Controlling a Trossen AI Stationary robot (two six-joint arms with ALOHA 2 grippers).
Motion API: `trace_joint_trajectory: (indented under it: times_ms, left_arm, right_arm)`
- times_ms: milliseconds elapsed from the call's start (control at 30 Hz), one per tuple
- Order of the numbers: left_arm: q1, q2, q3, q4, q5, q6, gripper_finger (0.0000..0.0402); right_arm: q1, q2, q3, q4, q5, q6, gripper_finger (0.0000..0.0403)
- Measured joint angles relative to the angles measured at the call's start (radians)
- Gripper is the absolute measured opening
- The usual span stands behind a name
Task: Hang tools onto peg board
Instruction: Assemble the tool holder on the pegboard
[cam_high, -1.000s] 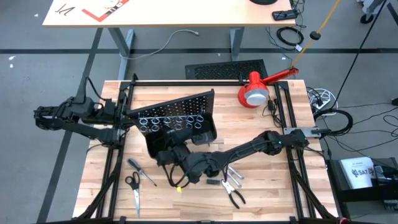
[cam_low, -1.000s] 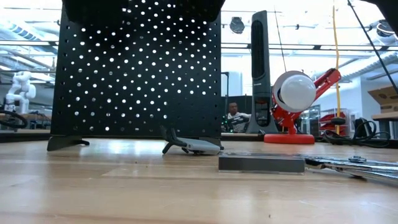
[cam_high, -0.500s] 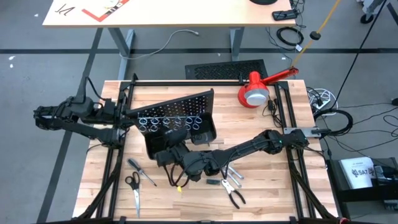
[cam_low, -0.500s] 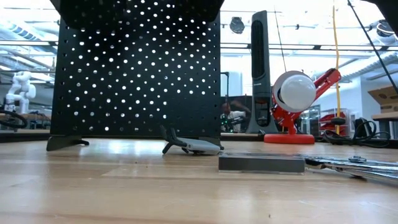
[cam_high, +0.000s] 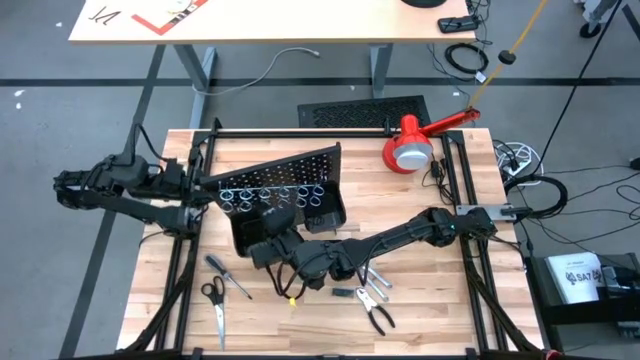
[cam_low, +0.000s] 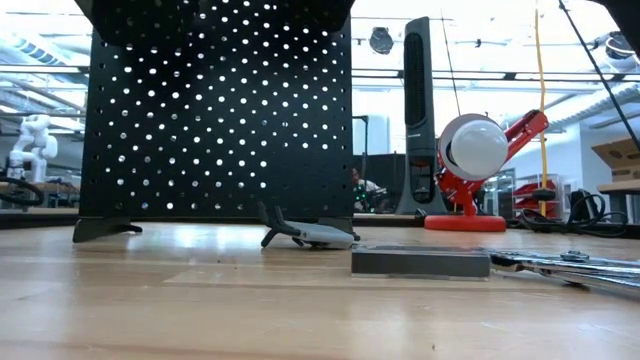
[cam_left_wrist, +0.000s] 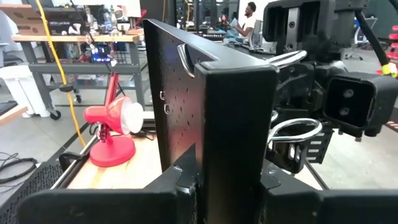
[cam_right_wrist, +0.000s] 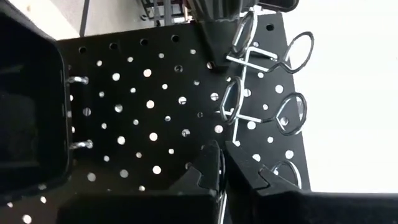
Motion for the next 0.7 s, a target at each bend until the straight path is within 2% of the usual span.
trace_joint_trajectory:
  times_ms: [367, 700]
  left_arm:
    - [0.000, -0.019, 0.000, -0.017, 0.029, 0.006, 0.0065]
    - [0.001, -0.019, 0.000, -0.019, 0.048, 0.008, 0.0065]
  right_arm:
    - [-0.005, -0.029, 0.000, -0.006, -0.052, -0.132, 0.0003]
    - [-0.007, -0.038, 0.000, -0.009, -0.056, -0.193, 0.0003]
